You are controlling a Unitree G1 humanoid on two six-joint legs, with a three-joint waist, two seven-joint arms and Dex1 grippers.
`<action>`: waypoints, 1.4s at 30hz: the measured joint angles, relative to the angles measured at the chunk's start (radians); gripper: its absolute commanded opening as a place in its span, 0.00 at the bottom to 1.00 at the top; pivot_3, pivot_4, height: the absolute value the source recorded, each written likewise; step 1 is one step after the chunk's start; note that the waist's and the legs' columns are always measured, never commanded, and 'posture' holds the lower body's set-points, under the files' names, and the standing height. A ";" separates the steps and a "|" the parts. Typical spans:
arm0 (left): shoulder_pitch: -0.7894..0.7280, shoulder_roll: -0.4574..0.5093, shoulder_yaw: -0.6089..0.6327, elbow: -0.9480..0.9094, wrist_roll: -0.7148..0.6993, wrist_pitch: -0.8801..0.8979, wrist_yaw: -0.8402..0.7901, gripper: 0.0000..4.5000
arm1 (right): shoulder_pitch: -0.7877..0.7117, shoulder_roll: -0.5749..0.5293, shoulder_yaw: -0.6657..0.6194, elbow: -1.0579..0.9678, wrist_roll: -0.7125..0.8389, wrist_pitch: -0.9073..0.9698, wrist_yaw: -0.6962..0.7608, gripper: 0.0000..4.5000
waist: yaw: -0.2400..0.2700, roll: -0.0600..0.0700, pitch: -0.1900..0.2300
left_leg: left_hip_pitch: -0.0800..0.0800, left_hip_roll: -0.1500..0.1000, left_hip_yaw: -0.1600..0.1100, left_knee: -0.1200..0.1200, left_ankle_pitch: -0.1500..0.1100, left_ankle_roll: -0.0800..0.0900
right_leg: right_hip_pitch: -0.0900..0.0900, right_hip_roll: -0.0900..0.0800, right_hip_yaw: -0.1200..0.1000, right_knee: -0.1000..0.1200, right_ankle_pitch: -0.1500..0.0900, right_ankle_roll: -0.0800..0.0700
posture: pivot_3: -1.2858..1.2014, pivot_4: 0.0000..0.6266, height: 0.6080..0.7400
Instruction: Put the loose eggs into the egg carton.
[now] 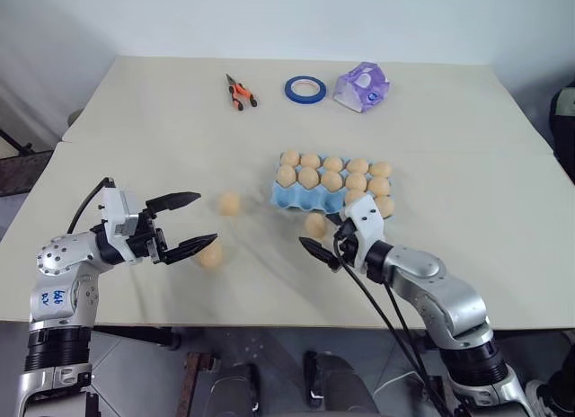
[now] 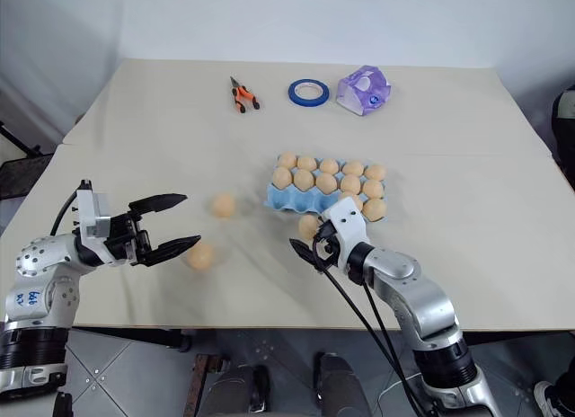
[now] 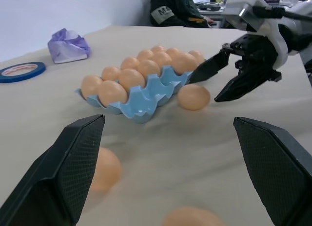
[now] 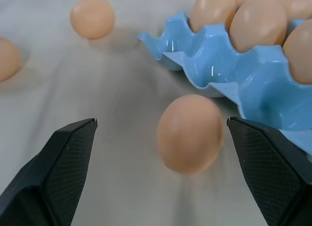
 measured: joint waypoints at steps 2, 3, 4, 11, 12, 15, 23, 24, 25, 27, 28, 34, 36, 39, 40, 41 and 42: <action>0.012 0.000 0.000 -0.003 0.000 0.000 0.005 1.00 | -0.006 0.017 0.011 0.028 -0.024 -0.021 0.000 0.99 | -0.003 0.000 0.000 | 0.000 0.000 0.000 0.000 0.000 0.000 | 0.000 0.000 0.000 0.000 0.000 0.000 | 0.52 0.24 1.00; 0.016 0.000 0.000 -0.005 0.000 0.000 0.007 1.00 | -0.007 0.022 0.017 0.041 -0.033 -0.030 0.000 0.99 | -0.003 0.000 0.000 | 0.000 0.000 0.000 0.000 0.000 0.000 | 0.000 0.000 0.000 0.001 0.000 0.000 | 0.52 0.24 1.00; 0.019 0.000 0.001 -0.008 0.000 0.000 0.010 1.00 | -0.010 0.025 0.027 0.055 -0.047 -0.037 -0.001 0.99 | -0.003 0.000 0.000 | 0.000 0.000 0.000 0.000 0.000 0.000 | 0.000 0.000 0.000 0.001 0.000 0.000 | 0.52 0.24 1.00; 0.032 0.000 0.001 -0.045 0.000 0.000 0.033 1.00 | -0.021 0.050 0.045 0.091 -0.104 -0.084 -0.004 0.64 | -0.004 0.000 0.000 | 0.000 0.000 0.000 0.000 -0.001 -0.002 | 0.000 0.000 0.000 0.001 0.000 0.000 | 0.52 0.24 1.00; 0.036 -0.001 0.001 -0.045 0.000 0.000 0.035 1.00 | -0.021 0.052 0.044 0.091 -0.108 -0.093 -0.004 0.56 | -0.004 0.000 0.000 | 0.000 0.000 0.000 -0.001 -0.001 -0.002 | 0.000 0.000 0.000 0.000 0.000 0.000 | 0.52 0.24 1.00; 0.043 -0.002 0.001 -0.045 0.000 0.000 0.040 1.00 | -0.021 0.053 0.035 0.086 -0.110 -0.094 -0.003 0.35 | -0.004 0.000 0.000 | 0.000 0.000 0.000 -0.001 -0.001 -0.002 | 0.000 0.000 0.000 0.001 0.000 0.000 | 0.52 0.24 1.00; 0.047 -0.002 0.001 -0.051 0.000 0.000 0.051 1.00 | -0.096 0.033 -0.073 -0.062 -0.014 0.009 0.024 0.22 | -0.006 0.000 0.000 | 0.000 0.000 0.000 -0.001 -0.002 -0.003 | -0.001 0.000 0.000 0.001 0.000 0.000 | 0.52 0.24 1.00; 0.047 -0.002 0.000 -0.052 0.000 0.001 0.051 1.00 | -0.138 0.031 -0.100 -0.069 0.000 0.029 0.020 0.22 | -0.007 0.000 0.000 | 0.000 0.000 0.000 -0.001 -0.002 -0.003 | -0.001 0.000 0.000 0.001 0.000 0.000 | 0.52 0.24 1.00; 0.047 -0.002 0.000 -0.053 0.000 0.001 0.051 1.00 | -0.165 0.029 -0.120 -0.071 0.004 0.039 0.017 0.22 | -0.006 0.000 0.000 | 0.000 0.000 0.000 -0.001 -0.002 -0.004 | -0.001 0.000 0.000 0.001 0.000 0.000 | 0.52 0.24 1.00; 0.047 -0.003 -0.001 -0.052 0.000 0.001 0.052 1.00 | -0.201 0.004 -0.135 -0.056 0.008 0.049 0.018 0.22 | -0.006 0.000 0.000 | 0.000 0.000 -0.001 -0.001 -0.002 -0.004 | -0.001 0.000 -0.001 0.001 0.000 -0.001 | 0.52 0.24 1.00; 0.045 -0.004 -0.001 -0.052 0.000 0.001 0.053 1.00 | -0.208 -0.006 -0.137 -0.039 0.007 0.051 0.019 0.22 | -0.006 0.000 0.000 | 0.000 0.000 -0.001 -0.002 -0.001 -0.003 | -0.001 -0.001 -0.001 0.000 -0.001 -0.001 | 0.52 0.24 1.00; 0.025 -0.012 -0.011 -0.050 0.000 0.001 0.060 1.00 | -0.215 -0.037 -0.102 0.105 -0.046 0.021 0.041 0.22 | -0.004 0.000 0.000 | -0.003 0.000 0.000 -0.002 0.000 0.000 | -0.004 -0.001 -0.001 0.000 -0.001 -0.001 | 0.52 0.24 1.00; 0.015 -0.012 -0.011 -0.050 0.000 0.001 0.061 1.00 | -0.225 -0.037 -0.088 0.141 -0.064 0.014 0.043 0.38 | -0.007 0.000 0.000 | -0.003 0.000 0.001 -0.002 0.000 0.000 | -0.005 -0.001 -0.001 0.001 -0.001 -0.001 | 0.52 0.24 1.00; 0.015 -0.012 -0.011 -0.050 0.000 0.001 0.062 1.00 | -0.229 -0.037 -0.081 0.171 -0.081 0.001 0.044 0.60 | -0.011 0.000 0.000 | -0.003 0.000 0.001 -0.002 0.001 0.000 | -0.005 0.000 0.000 0.002 -0.001 -0.001 | 0.52 0.24 1.00; 0.015 -0.012 -0.011 -0.050 0.000 0.001 0.062 1.00 | -0.229 -0.037 -0.080 0.171 -0.083 -0.001 0.047 0.69 | -0.012 0.000 0.000 | -0.003 0.000 0.001 -0.002 0.001 0.000 | -0.005 0.000 0.000 0.002 -0.001 -0.001 | 0.52 0.24 1.00; 0.015 -0.012 -0.011 -0.050 0.000 0.001 0.063 1.00 | -0.229 -0.037 -0.080 0.171 -0.085 -0.001 0.051 0.75 | -0.012 0.000 0.000 | -0.003 0.000 0.001 -0.001 0.001 0.000 | -0.005 0.000 0.000 0.002 -0.001 -0.001 | 0.52 0.24 1.00; 0.017 -0.012 -0.011 -0.050 0.000 0.001 0.063 1.00 | -0.229 -0.037 -0.080 0.171 -0.086 -0.001 0.057 0.83 | -0.012 0.000 0.000 | -0.003 0.000 0.001 -0.001 0.001 0.000 | -0.005 0.000 0.000 0.002 0.000 -0.001 | 0.52 0.24 1.00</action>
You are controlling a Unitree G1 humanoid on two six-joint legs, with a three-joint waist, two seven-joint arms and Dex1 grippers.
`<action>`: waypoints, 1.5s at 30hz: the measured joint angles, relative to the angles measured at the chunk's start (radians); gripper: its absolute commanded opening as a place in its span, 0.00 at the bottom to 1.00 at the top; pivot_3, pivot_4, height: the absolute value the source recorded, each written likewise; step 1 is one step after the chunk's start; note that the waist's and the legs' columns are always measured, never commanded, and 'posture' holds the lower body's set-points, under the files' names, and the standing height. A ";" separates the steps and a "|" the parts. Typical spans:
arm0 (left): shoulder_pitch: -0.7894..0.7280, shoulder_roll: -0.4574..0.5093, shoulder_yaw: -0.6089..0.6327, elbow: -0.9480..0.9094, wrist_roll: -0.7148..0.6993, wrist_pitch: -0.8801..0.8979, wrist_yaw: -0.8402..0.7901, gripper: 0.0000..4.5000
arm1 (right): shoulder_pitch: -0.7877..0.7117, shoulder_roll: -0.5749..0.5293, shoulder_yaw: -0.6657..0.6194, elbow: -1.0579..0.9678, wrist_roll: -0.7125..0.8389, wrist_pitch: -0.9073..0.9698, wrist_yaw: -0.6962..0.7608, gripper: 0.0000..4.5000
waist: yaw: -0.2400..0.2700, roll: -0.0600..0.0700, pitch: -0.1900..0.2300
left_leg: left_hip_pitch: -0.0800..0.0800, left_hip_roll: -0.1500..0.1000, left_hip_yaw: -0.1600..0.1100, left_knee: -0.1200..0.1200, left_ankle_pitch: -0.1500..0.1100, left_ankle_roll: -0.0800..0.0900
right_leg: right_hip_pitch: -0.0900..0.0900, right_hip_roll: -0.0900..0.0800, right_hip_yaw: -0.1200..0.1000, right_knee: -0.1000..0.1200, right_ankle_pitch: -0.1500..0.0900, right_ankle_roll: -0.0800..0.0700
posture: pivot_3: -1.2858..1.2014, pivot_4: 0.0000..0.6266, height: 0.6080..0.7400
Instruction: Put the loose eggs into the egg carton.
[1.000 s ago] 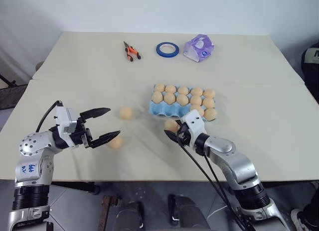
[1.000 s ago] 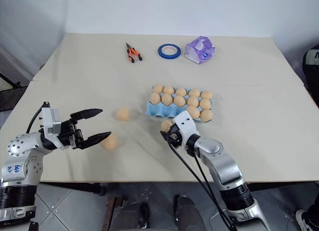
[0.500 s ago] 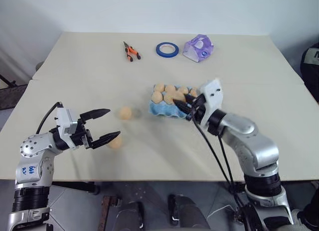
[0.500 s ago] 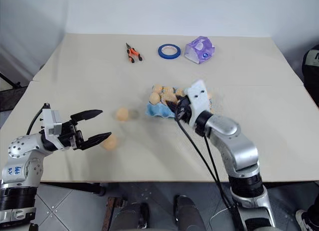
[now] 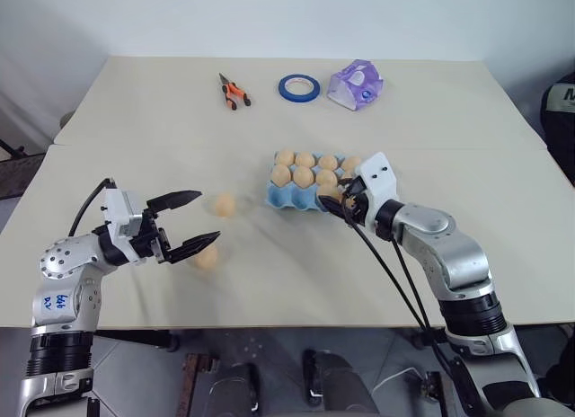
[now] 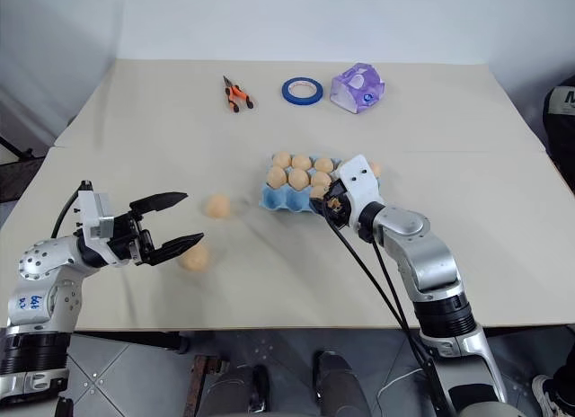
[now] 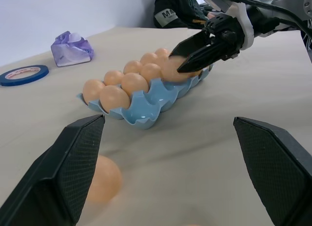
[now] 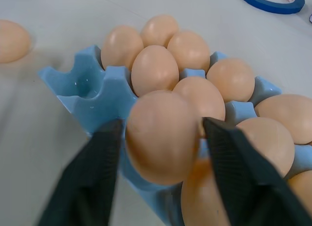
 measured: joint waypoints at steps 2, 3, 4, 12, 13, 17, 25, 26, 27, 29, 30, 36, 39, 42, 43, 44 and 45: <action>0.004 0.000 0.000 0.000 0.000 0.000 0.001 1.00 | 0.000 -0.001 0.000 -0.002 0.000 0.000 0.010 0.99 | 0.000 0.000 0.000 | 0.000 0.000 0.000 0.000 0.000 0.000 | 0.000 0.000 0.000 0.000 0.000 0.000 | 0.52 0.24 1.00; 0.006 0.000 0.000 0.000 0.000 0.000 0.003 1.00 | 0.000 -0.002 0.001 -0.004 0.000 0.001 0.018 1.00 | 0.000 0.000 0.000 | 0.000 0.000 0.000 0.000 0.000 0.000 | 0.000 0.000 0.000 0.000 0.000 0.000 | 0.52 0.24 1.00; 0.008 0.000 0.001 0.000 0.000 0.000 0.006 1.00 | 0.000 -0.005 0.001 -0.009 0.000 0.002 0.025 1.00 | 0.000 0.000 0.000 | 0.000 0.000 0.000 0.000 0.000 0.000 | 0.000 0.000 0.000 0.000 0.000 0.000 | 0.52 0.24 1.00; 0.033 -0.001 0.010 -0.035 0.000 0.003 0.059 1.00 | 0.035 -0.072 -0.037 -0.122 0.070 -0.007 0.129 1.00 | 0.003 0.000 0.000 | 0.000 0.000 0.000 -0.001 0.000 0.000 | 0.000 0.000 0.000 -0.001 0.000 0.000 | 0.52 0.24 1.00; 0.037 -0.001 0.016 -0.037 0.000 0.003 0.070 1.00 | 0.046 -0.085 -0.050 -0.136 0.090 -0.013 0.151 1.00 | 0.005 0.000 0.000 | 0.000 0.000 0.000 -0.001 0.000 0.000 | 0.000 0.000 0.000 -0.001 0.000 0.000 | 0.52 0.24 1.00; 0.072 -0.015 0.055 -0.056 0.004 0.000 0.158 1.00 | 0.140 -0.156 -0.137 -0.169 0.187 -0.058 0.282 1.00 | 0.012 0.000 0.000 | 0.001 0.000 0.000 -0.001 0.000 0.000 | 0.002 0.000 0.000 -0.002 0.000 0.000 | 0.52 0.24 1.00; 0.285 -0.042 0.176 -0.154 0.021 -0.019 0.307 1.00 | 0.326 -0.287 -0.258 -0.080 0.272 -0.268 0.579 1.00 | 0.010 0.000 0.000 | 0.007 0.001 0.000 -0.001 -0.003 -0.003 | 0.009 0.000 0.000 -0.003 0.000 0.001 | 0.52 0.24 1.00; 0.321 -0.043 0.193 -0.169 0.020 -0.019 0.319 1.00 | 0.342 -0.299 -0.272 -0.058 0.286 -0.282 0.614 1.00 | 0.012 0.000 0.000 | 0.007 0.001 0.000 -0.001 -0.003 -0.003 | 0.009 0.000 0.000 -0.004 0.000 0.001 | 0.52 0.24 1.00; 0.359 -0.045 0.213 -0.184 0.020 -0.019 0.330 1.00 | 0.360 -0.316 -0.283 -0.040 0.300 -0.291 0.648 1.00 | 0.012 0.000 0.000 | 0.007 0.001 -0.001 -0.001 -0.003 -0.004 | 0.009 0.000 0.000 -0.004 0.000 0.000 | 0.52 0.24 1.00; 0.420 -0.055 0.243 -0.205 0.020 -0.019 0.348 1.00 | 0.389 -0.345 -0.302 -0.016 0.321 -0.298 0.707 1.00 | 0.014 0.000 0.000 | 0.007 0.001 -0.001 -0.001 -0.003 -0.004 | 0.009 0.000 0.000 -0.004 0.000 0.000 | 0.52 0.24 1.00; 0.460 -0.068 0.263 -0.229 0.019 -0.019 0.360 1.00 | 0.407 -0.367 -0.313 0.000 0.335 -0.309 0.746 1.00 | 0.015 0.000 0.000 | 0.007 0.001 -0.001 -0.001 -0.003 -0.004 | 0.010 0.000 0.000 -0.005 0.000 0.000 | 0.52 0.24 1.00; 0.606 -0.121 0.297 -0.323 0.016 -0.017 0.404 1.00 | 0.419 -0.406 -0.336 0.051 0.347 -0.333 0.835 1.00 | 0.015 0.000 0.000 | 0.007 0.001 -0.002 -0.001 -0.004 -0.004 | 0.010 -0.001 0.000 -0.007 -0.006 -0.011 | 0.52 0.24 1.00; 0.644 -0.140 0.297 -0.380 0.013 -0.007 0.424 1.00 | 0.387 -0.406 -0.336 0.077 0.347 -0.333 0.836 1.00 | 0.014 0.000 0.000 | 0.007 0.001 -0.001 -0.001 -0.004 -0.004 | 0.010 -0.001 0.001 -0.007 -0.009 -0.016 | 0.52 0.24 1.00; 0.659 -0.154 0.289 -0.415 0.013 0.004 0.440 1.00 | 0.354 -0.406 -0.331 0.080 0.347 -0.333 0.836 1.00 | 0.015 0.000 0.000 | 0.007 0.001 -0.001 -0.001 -0.004 -0.004 | 0.010 -0.001 0.000 -0.007 -0.009 -0.016 | 0.52 0.24 1.00; 0.666 -0.156 0.280 -0.431 0.013 0.010 0.446 1.00 | 0.347 -0.406 -0.328 0.080 0.347 -0.333 0.836 1.00 | 0.015 0.000 0.000 | 0.007 0.001 -0.001 -0.001 -0.004 -0.004 | 0.010 -0.001 0.000 -0.007 -0.009 -0.016 | 0.52 0.24 1.00; 0.667 -0.158 0.268 -0.445 0.014 0.021 0.451 1.00 | 0.342 -0.406 -0.324 0.080 0.347 -0.333 0.836 1.00 | 0.015 0.000 0.000 | 0.006 0.000 -0.001 -0.001 -0.004 -0.004 | 0.010 -0.001 0.000 -0.007 -0.009 -0.015 | 0.52 0.24 1.00; 0.667 -0.160 0.250 -0.462 0.015 0.034 0.460 1.00 | 0.339 -0.405 -0.318 0.080 0.347 -0.333 0.836 1.00 | 0.015 0.000 0.000 | 0.006 0.000 -0.001 -0.001 -0.004 -0.004 | 0.010 -0.001 0.000 -0.008 -0.008 -0.014 | 0.52 0.24 1.00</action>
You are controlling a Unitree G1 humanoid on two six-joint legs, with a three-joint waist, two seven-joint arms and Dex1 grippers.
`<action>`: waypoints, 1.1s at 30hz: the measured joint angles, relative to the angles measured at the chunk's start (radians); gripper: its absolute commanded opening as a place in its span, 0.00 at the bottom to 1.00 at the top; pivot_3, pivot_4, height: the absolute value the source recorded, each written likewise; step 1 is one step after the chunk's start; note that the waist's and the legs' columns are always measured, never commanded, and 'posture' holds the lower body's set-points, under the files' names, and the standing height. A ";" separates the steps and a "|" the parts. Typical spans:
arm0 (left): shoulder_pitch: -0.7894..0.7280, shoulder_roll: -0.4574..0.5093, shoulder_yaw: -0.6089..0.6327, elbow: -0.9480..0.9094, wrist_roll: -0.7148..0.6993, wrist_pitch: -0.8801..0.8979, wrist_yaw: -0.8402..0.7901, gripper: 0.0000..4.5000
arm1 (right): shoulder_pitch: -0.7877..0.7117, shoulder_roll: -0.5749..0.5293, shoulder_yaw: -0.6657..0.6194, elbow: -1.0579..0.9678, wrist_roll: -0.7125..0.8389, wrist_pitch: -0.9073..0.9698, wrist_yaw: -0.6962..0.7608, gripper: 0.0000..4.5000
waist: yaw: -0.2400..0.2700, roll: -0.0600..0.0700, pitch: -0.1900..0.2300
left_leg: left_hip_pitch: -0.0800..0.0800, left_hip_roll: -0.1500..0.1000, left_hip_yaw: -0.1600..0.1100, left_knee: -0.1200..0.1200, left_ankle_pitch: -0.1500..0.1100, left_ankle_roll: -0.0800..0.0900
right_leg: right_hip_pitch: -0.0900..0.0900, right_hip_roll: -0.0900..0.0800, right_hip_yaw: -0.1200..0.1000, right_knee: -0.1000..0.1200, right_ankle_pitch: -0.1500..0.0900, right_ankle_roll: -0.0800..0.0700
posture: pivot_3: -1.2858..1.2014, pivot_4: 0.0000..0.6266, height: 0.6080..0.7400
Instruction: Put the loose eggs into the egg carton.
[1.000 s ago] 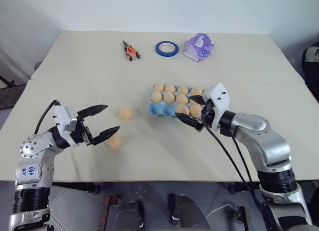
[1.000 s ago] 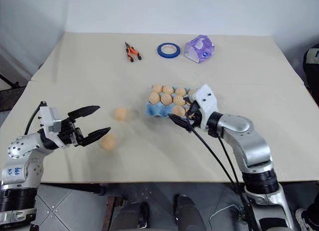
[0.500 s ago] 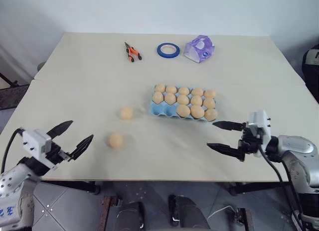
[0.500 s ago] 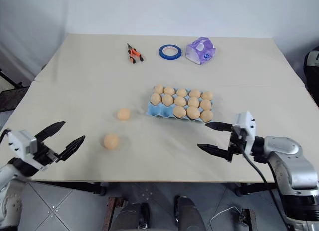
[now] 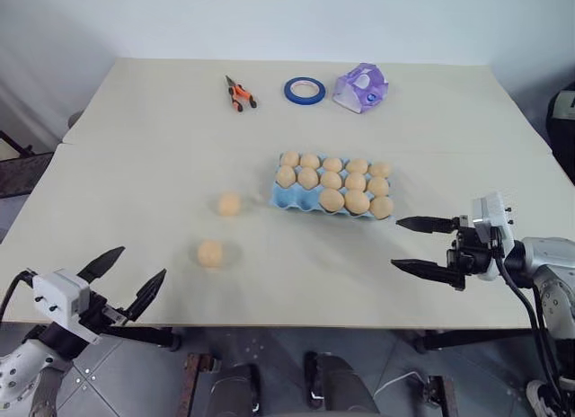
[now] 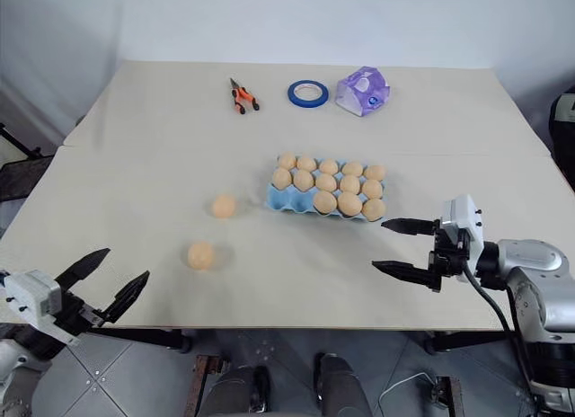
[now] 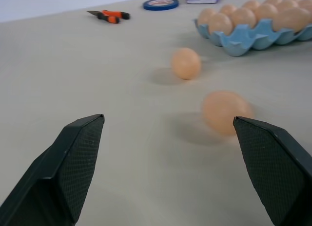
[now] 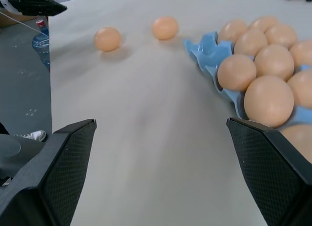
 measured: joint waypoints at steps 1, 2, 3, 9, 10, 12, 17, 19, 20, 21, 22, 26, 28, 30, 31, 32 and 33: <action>-0.002 -0.003 -0.022 -0.012 0.003 0.011 0.009 1.00 | -0.005 0.002 0.007 0.000 0.000 0.000 -0.001 1.00 | 0.000 0.000 0.000 | 0.000 0.000 0.000 0.000 0.000 0.000 | 0.000 0.000 0.000 0.000 0.001 0.002 | 0.52 0.24 1.00; -0.011 -0.009 -0.046 -0.021 0.010 0.021 0.022 1.00 | -0.010 0.007 0.010 0.000 0.000 0.000 -0.002 1.00 | 0.000 0.000 0.000 | 0.000 0.000 0.000 0.000 0.000 0.000 | 0.000 0.000 0.000 0.000 0.002 0.003 | 0.52 0.24 1.00; -0.026 -0.021 -0.075 -0.027 0.023 0.030 0.039 1.00 | -0.013 0.013 0.011 0.000 0.000 0.000 -0.005 1.00 | 0.001 0.000 0.000 | 0.000 0.000 0.000 0.001 0.000 0.000 | 0.000 0.000 0.000 0.000 0.003 0.004 | 0.52 0.24 1.00; -0.150 -0.045 -0.206 -0.031 0.056 0.111 0.113 1.00 | -0.025 0.029 0.016 -0.002 -0.001 0.002 -0.031 1.00 | 0.002 0.000 0.000 | 0.000 -0.001 0.000 0.001 0.000 0.001 | 0.001 0.000 0.000 0.000 0.008 0.014 | 0.52 0.24 1.00; -0.173 -0.047 -0.223 -0.030 0.056 0.136 0.124 1.00 | -0.025 0.033 0.019 -0.004 -0.001 0.003 -0.037 1.00 | 0.002 0.000 0.000 | 0.000 0.000 0.000 0.001 0.000 0.001 | 0.000 0.000 0.000 0.001 0.008 0.015 | 0.52 0.24 1.00; -0.200 -0.047 -0.249 -0.015 0.056 0.176 0.136 1.00 | -0.023 0.036 0.021 -0.007 -0.001 0.003 -0.049 1.00 | -0.001 0.000 0.000 | 0.000 0.000 0.000 0.000 0.001 0.001 | 0.000 0.000 0.000 0.001 0.008 0.015 | 0.52 0.24 1.00; -0.243 -0.041 -0.294 0.052 0.070 0.247 0.144 1.00 | -0.010 0.039 0.022 -0.017 0.000 0.007 -0.073 1.00 | 0.001 0.001 0.000 | 0.000 0.000 0.000 0.001 0.001 0.002 | 0.000 0.001 0.000 0.001 0.008 0.014 | 0.52 0.24 1.00; -0.257 -0.035 -0.302 0.059 0.074 0.265 0.144 1.00 | -0.007 0.039 0.021 -0.025 0.000 0.007 -0.081 1.00 | 0.001 0.001 0.000 | 0.000 0.000 0.000 0.001 0.001 0.001 | 0.000 0.001 0.000 0.001 0.008 0.014 | 0.52 0.24 1.00; -0.268 -0.029 -0.308 0.066 0.074 0.281 0.144 0.96 | -0.007 0.040 0.021 -0.028 0.000 0.008 -0.085 1.00 | 0.001 0.001 0.000 | 0.000 0.000 0.000 0.001 0.000 0.001 | 0.000 0.001 0.000 0.001 0.008 0.014 | 0.52 0.24 1.00; -0.274 -0.024 -0.314 0.073 0.078 0.294 0.145 0.91 | -0.007 0.040 0.021 -0.031 0.000 0.010 -0.089 1.00 | 0.001 0.001 0.000 | 0.000 0.000 0.000 0.001 0.000 0.001 | 0.000 0.001 0.000 0.001 0.008 0.015 | 0.52 0.24 1.00; -0.276 -0.024 -0.319 0.080 0.085 0.297 0.149 0.86 | -0.004 0.040 0.021 -0.034 0.000 0.010 -0.092 1.00 | 0.000 0.001 0.000 | 0.000 0.000 0.000 0.001 0.000 0.001 | 0.000 0.001 0.000 0.001 0.008 0.015 | 0.52 0.24 1.00; -0.294 -0.026 -0.328 0.086 0.100 0.297 0.157 0.57 | 0.002 0.040 0.021 -0.045 0.001 0.013 -0.104 1.00 | 0.002 0.001 0.000 | 0.000 0.000 -0.001 0.001 0.000 0.001 | 0.000 0.001 0.000 0.001 0.008 0.014 | 0.52 0.24 1.00; -0.309 -0.026 -0.328 0.087 0.104 0.295 0.157 0.46 | 0.002 0.040 0.021 -0.046 0.001 0.015 -0.111 1.00 | 0.002 0.001 0.000 | 0.000 0.000 -0.001 0.001 0.000 0.001 | 0.000 0.001 0.000 0.001 0.008 0.014 | 0.52 0.24 1.00; -0.315 -0.027 -0.329 0.087 0.107 0.293 0.156 0.41 | 0.003 0.040 0.021 -0.046 0.001 0.019 -0.116 1.00 | 0.000 0.001 0.000 | 0.000 0.000 0.000 0.001 0.000 0.001 | 0.000 0.001 0.000 0.001 0.008 0.014 | 0.52 0.24 1.00; -0.317 -0.028 -0.330 0.089 0.108 0.293 0.155 0.39 | 0.004 0.040 0.021 -0.046 0.001 0.021 -0.118 1.00 | 0.000 0.001 0.000 | 0.000 0.000 0.000 0.001 0.000 0.001 | 0.000 0.001 0.000 0.001 0.008 0.014 | 0.52 0.24 1.00; -0.322 -0.029 -0.333 0.092 0.110 0.293 0.153 0.38 | 0.005 0.040 0.021 -0.047 0.001 0.021 -0.120 1.00 | 0.001 0.001 0.000 | 0.000 0.000 0.000 0.001 0.000 0.001 | 0.000 0.001 0.000 0.001 0.008 0.014 | 0.52 0.24 1.00; -0.331 -0.031 -0.340 0.097 0.112 0.292 0.149 0.38 | 0.005 0.040 0.021 -0.047 0.001 0.022 -0.125 1.00 | 0.001 0.001 0.000 | 0.000 0.000 0.000 0.001 0.000 0.001 | 0.000 0.001 0.000 0.001 0.008 0.014 | 0.52 0.24 1.00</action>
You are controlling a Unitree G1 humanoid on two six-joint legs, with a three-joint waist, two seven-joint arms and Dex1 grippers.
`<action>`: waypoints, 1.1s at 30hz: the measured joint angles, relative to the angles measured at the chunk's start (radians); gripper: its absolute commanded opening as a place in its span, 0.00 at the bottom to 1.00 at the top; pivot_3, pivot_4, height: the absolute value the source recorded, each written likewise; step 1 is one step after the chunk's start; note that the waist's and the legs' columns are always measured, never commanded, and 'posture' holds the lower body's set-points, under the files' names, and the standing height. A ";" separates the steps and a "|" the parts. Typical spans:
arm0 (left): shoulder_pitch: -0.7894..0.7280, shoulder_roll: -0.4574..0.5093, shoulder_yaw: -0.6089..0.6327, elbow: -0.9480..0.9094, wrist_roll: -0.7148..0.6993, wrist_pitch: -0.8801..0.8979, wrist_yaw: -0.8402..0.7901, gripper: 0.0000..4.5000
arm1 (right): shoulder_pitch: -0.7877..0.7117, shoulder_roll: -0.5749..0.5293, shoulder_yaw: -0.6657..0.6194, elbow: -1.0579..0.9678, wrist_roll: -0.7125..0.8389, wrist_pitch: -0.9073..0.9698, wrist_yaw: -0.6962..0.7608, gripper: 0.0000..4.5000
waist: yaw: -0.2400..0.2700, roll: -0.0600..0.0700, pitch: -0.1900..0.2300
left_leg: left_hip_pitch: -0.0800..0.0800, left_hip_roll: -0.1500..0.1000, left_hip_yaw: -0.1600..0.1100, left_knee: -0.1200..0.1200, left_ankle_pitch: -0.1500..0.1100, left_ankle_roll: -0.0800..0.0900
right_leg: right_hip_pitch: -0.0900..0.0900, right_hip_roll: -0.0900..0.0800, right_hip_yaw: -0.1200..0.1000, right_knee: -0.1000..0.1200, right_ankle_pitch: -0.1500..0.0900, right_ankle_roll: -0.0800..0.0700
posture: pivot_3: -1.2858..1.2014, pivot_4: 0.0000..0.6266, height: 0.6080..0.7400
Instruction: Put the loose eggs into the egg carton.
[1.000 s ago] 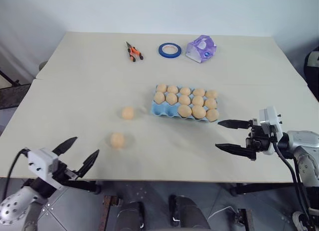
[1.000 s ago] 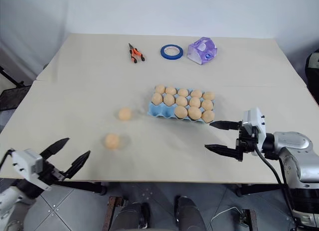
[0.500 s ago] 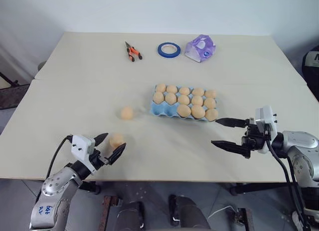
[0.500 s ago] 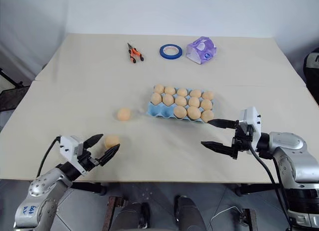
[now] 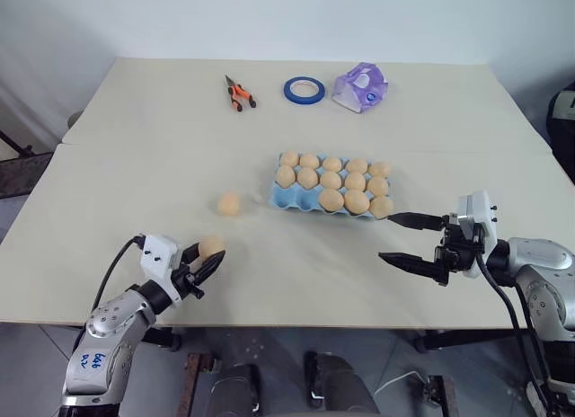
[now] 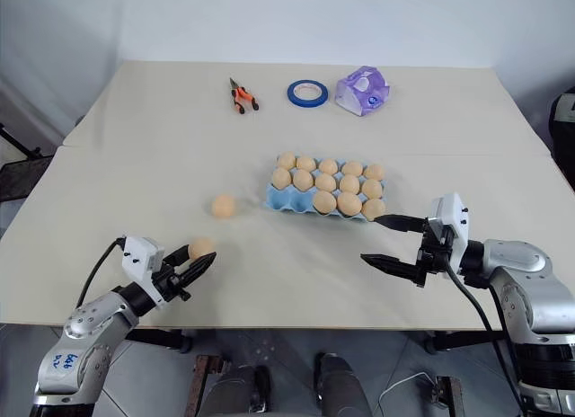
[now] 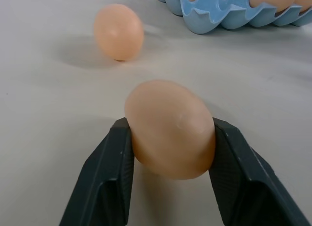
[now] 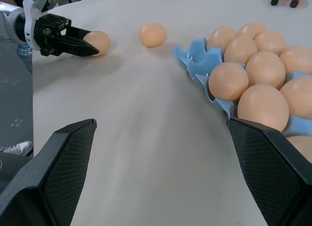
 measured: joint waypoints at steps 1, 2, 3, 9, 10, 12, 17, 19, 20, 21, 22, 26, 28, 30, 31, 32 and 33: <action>-0.014 -0.004 -0.011 0.005 0.001 0.000 -0.003 0.38 | 0.000 0.000 0.000 0.000 0.000 0.000 -0.004 1.00 | 0.000 0.000 0.000 | 0.000 0.000 0.000 0.000 0.000 0.000 | 0.000 0.000 0.000 0.000 0.000 0.000 | 0.52 0.24 1.00; -0.025 -0.009 -0.023 0.006 0.001 0.001 -0.004 0.38 | 0.000 0.000 0.000 -0.001 0.000 0.000 -0.008 1.00 | 0.000 0.000 0.000 | 0.000 0.000 0.000 0.000 0.000 0.000 | 0.000 0.000 0.000 0.000 0.000 0.000 | 0.52 0.24 1.00; -0.033 -0.015 -0.034 0.006 0.001 0.002 -0.005 0.38 | 0.001 0.001 -0.001 -0.004 0.000 0.000 -0.013 1.00 | 0.001 0.000 0.000 | 0.000 0.000 0.000 0.000 0.000 0.000 | 0.000 0.000 0.000 0.000 0.000 0.000 | 0.52 0.24 1.00; -0.161 -0.126 -0.151 0.028 0.028 0.002 0.024 0.38 | 0.039 0.013 -0.010 -0.041 0.009 0.002 -0.046 1.00 | 0.006 0.000 0.000 | -0.001 -0.001 0.000 0.001 0.001 0.002 | 0.000 0.000 0.000 0.000 0.001 0.001 | 0.52 0.24 1.00; -0.190 -0.147 -0.160 0.035 0.037 0.001 0.037 0.38 | 0.044 0.015 -0.011 -0.044 0.009 0.002 -0.051 1.00 | 0.006 0.000 0.000 | -0.001 -0.001 0.000 0.002 0.002 0.003 | 0.000 0.000 0.000 0.001 0.001 0.001 | 0.52 0.24 1.00; -0.262 -0.190 -0.191 0.065 0.066 -0.018 0.062 0.38 | 0.050 0.017 -0.012 -0.051 0.011 0.003 -0.063 1.00 | 0.009 0.000 0.000 | -0.001 -0.001 0.000 0.003 0.002 0.004 | 0.001 0.001 0.000 0.001 0.001 0.002 | 0.52 0.24 1.00; -0.432 -0.285 -0.234 0.216 0.127 -0.070 0.102 0.38 | 0.073 0.018 -0.018 -0.067 0.016 0.003 -0.084 1.00 | 0.008 0.000 0.000 | -0.001 -0.002 0.001 0.006 0.003 0.006 | 0.001 0.002 0.001 0.002 0.003 0.005 | 0.52 0.24 1.00; -0.490 -0.305 -0.247 0.264 0.138 -0.096 0.103 0.38 | 0.075 0.019 -0.019 -0.079 0.016 0.002 -0.093 1.00 | 0.006 0.000 0.000 | -0.001 -0.002 0.001 0.006 0.003 0.006 | 0.001 0.002 0.002 0.002 0.003 0.006 | 0.52 0.24 1.00; -0.507 -0.310 -0.248 0.278 0.143 -0.108 0.102 0.38 | 0.076 0.019 -0.019 -0.081 0.017 0.002 -0.098 1.00 | 0.004 0.000 0.000 | -0.001 -0.002 0.001 0.006 0.003 0.006 | 0.001 0.002 0.002 0.002 0.003 0.006 | 0.52 0.24 1.00; -0.526 -0.313 -0.251 0.305 0.148 -0.124 0.098 0.38 | 0.081 0.019 -0.021 -0.083 0.017 0.002 -0.102 1.00 | 0.003 0.000 0.000 | -0.001 -0.002 0.001 0.006 0.003 0.006 | 0.001 0.002 0.002 0.002 0.003 0.006 | 0.52 0.24 1.00; -0.546 -0.317 -0.252 0.344 0.157 -0.144 0.095 0.38 | 0.087 0.021 -0.022 -0.084 0.018 0.002 -0.106 1.00 | 0.003 0.000 0.000 | -0.001 -0.002 0.001 0.006 0.003 0.006 | 0.001 0.003 0.002 0.002 0.003 0.006 | 0.52 0.24 1.00; -0.637 -0.342 -0.253 0.498 0.175 -0.197 0.085 0.38 | 0.116 0.030 -0.026 -0.094 0.020 0.001 -0.122 1.00 | 0.007 0.000 0.000 | -0.002 -0.002 0.001 0.007 0.003 0.006 | 0.001 0.003 0.002 0.002 0.004 0.006 | 0.52 0.24 1.00; -0.684 -0.353 -0.253 0.570 0.187 -0.230 0.083 0.38 | 0.119 0.031 -0.027 -0.105 0.021 0.001 -0.131 1.00 | 0.006 0.000 0.000 | -0.002 -0.003 0.001 0.007 0.003 0.007 | 0.001 0.002 0.002 0.002 0.004 0.007 | 0.52 0.24 1.00; -0.713 -0.360 -0.252 0.621 0.195 -0.262 0.082 0.45 | 0.122 0.031 -0.027 -0.118 0.022 0.001 -0.139 1.00 | 0.005 0.000 0.000 | -0.002 -0.002 0.001 0.007 0.003 0.007 | 0.001 0.002 0.002 0.002 0.004 0.007 | 0.52 0.24 1.00; -0.725 -0.367 -0.252 0.648 0.200 -0.278 0.082 0.52 | 0.123 0.031 -0.028 -0.119 0.022 0.001 -0.142 1.00 | 0.006 0.000 0.000 | -0.002 -0.002 0.001 0.007 0.003 0.007 | 0.001 0.002 0.002 0.002 0.004 0.007 | 0.52 0.24 1.00; -0.734 -0.372 -0.252 0.673 0.205 -0.296 0.083 0.58 | 0.125 0.032 -0.028 -0.120 0.022 0.001 -0.145 1.00 | 0.006 0.000 0.000 | -0.002 -0.002 0.001 0.007 0.003 0.007 | 0.001 0.003 0.002 0.002 0.004 0.007 | 0.52 0.24 1.00; -0.738 -0.377 -0.251 0.693 0.206 -0.311 0.081 0.66 | 0.127 0.032 -0.029 -0.120 0.022 0.001 -0.148 1.00 | 0.006 0.000 0.000 | -0.002 -0.002 0.001 0.007 0.003 0.007 | 0.001 0.003 0.002 0.002 0.004 0.007 | 0.52 0.24 1.00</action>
